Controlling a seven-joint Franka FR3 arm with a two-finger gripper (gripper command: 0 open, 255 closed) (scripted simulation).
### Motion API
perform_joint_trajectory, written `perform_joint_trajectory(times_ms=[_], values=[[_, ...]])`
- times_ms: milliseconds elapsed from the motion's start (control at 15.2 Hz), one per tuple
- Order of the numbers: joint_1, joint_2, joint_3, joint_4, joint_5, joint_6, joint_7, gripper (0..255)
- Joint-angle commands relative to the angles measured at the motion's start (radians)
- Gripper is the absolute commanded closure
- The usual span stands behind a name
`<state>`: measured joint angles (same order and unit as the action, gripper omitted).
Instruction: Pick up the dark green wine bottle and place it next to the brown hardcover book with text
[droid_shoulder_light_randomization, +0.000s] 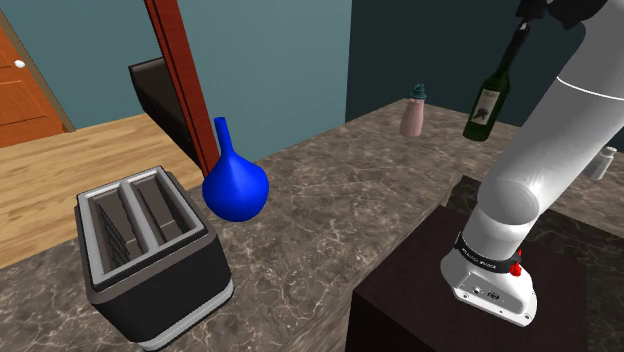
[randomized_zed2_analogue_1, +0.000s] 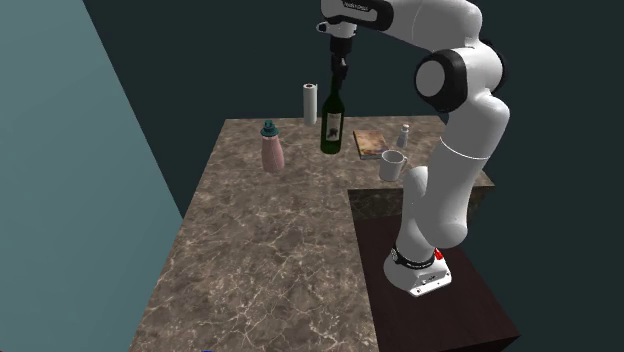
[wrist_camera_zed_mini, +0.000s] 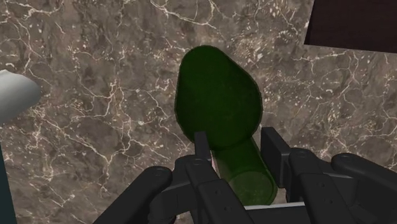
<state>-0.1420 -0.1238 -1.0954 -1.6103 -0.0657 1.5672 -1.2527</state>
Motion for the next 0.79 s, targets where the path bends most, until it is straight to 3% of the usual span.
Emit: perform_joint_trajectory(times_ms=[0,462,726], values=[[-0.001,-0.016,0.009,-0.034,-0.014,0.027,0.010,255],[-0.011,-0.054,0.026,-0.159,-0.047,0.131,0.033,255],[-0.010,-0.054,0.026,-0.159,-0.047,0.131,0.033,255]])
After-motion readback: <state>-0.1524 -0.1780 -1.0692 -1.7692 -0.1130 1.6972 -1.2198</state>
